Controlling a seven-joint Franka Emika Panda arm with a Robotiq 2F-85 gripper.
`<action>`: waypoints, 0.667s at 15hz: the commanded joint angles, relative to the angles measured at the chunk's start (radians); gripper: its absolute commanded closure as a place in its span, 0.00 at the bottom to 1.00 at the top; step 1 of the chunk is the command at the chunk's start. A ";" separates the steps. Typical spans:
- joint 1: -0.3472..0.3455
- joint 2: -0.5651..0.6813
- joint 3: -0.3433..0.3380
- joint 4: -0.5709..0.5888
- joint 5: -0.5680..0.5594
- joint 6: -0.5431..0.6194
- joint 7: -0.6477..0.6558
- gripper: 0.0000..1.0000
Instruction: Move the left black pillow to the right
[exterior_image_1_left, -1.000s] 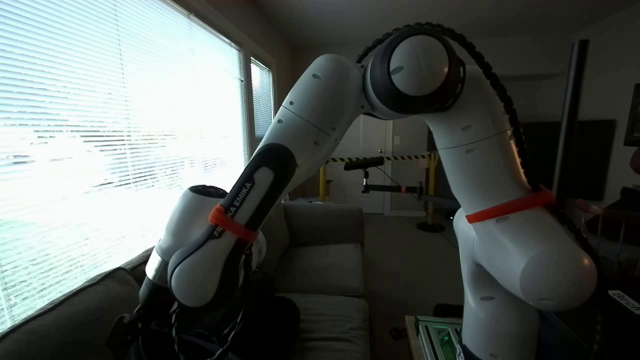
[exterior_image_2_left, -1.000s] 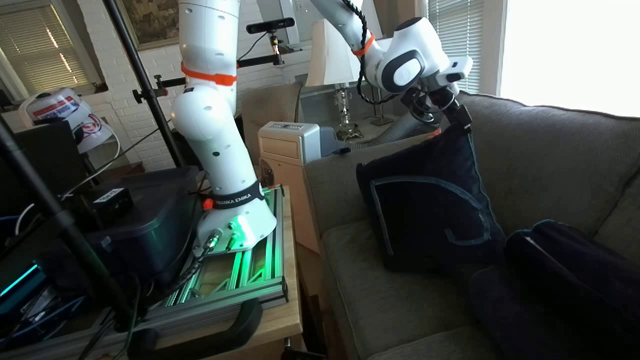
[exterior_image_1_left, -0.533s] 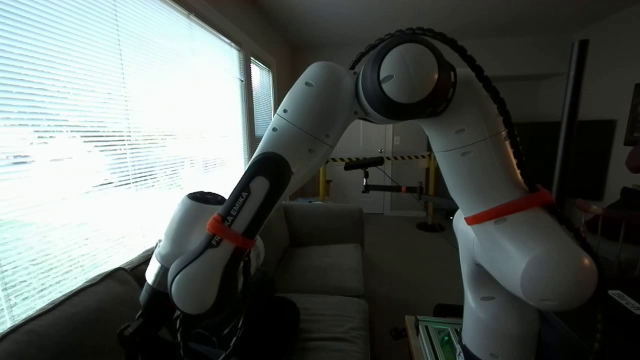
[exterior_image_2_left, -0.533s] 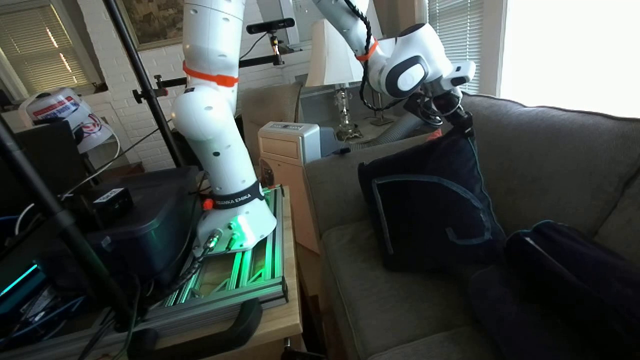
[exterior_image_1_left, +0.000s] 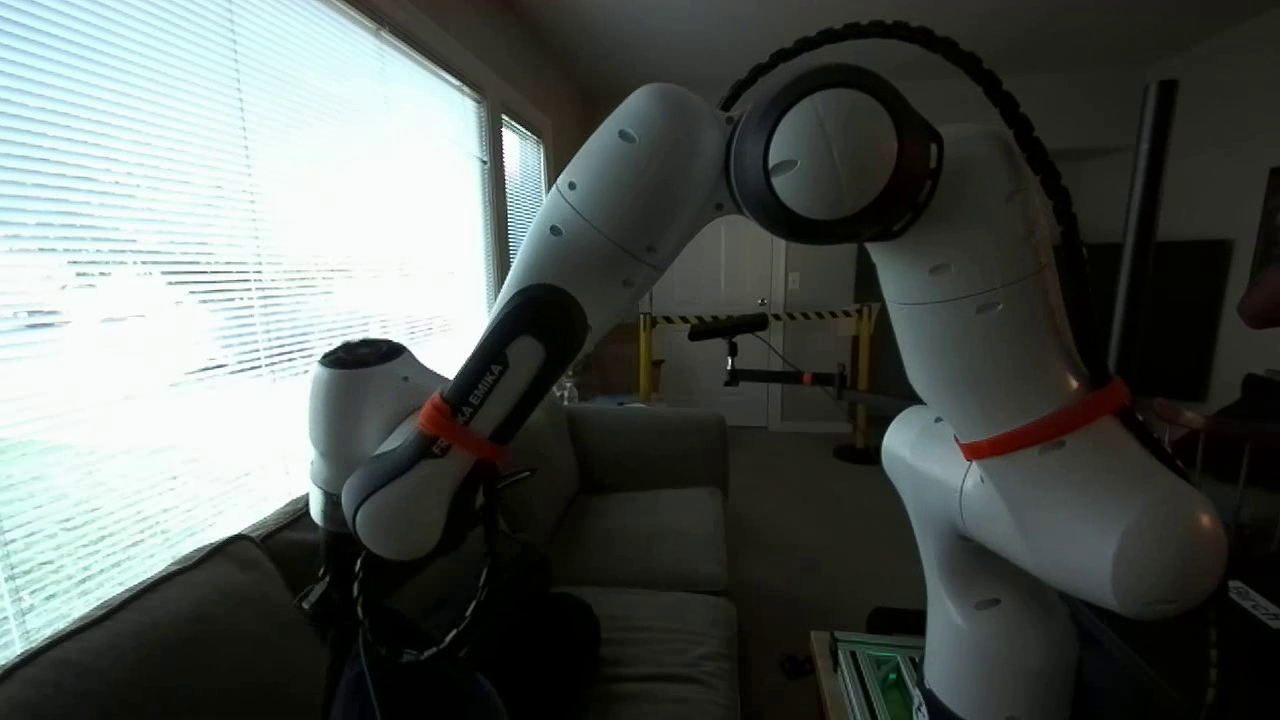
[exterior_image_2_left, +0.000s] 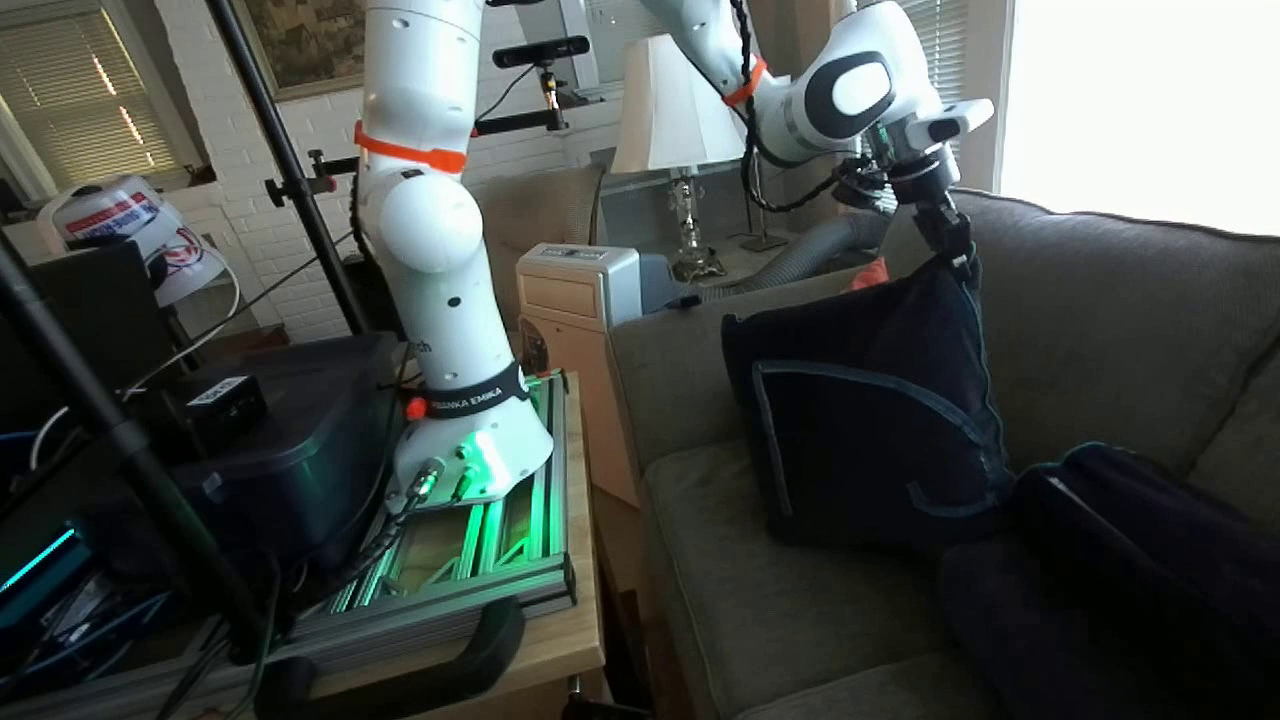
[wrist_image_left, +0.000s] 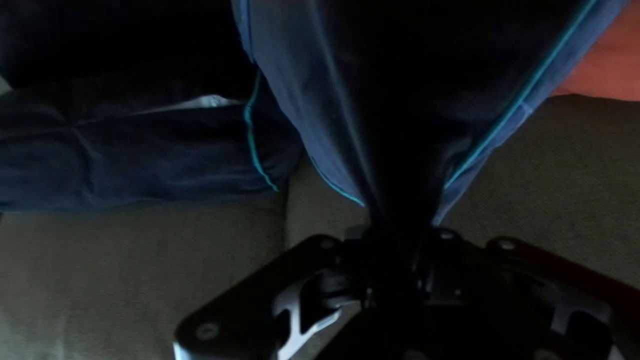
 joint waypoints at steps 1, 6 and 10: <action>0.077 -0.032 -0.073 0.065 -0.066 -0.278 0.132 0.97; 0.094 -0.047 -0.049 0.161 0.014 -0.673 0.108 0.97; -0.083 -0.069 0.154 0.271 -0.020 -0.883 0.172 0.97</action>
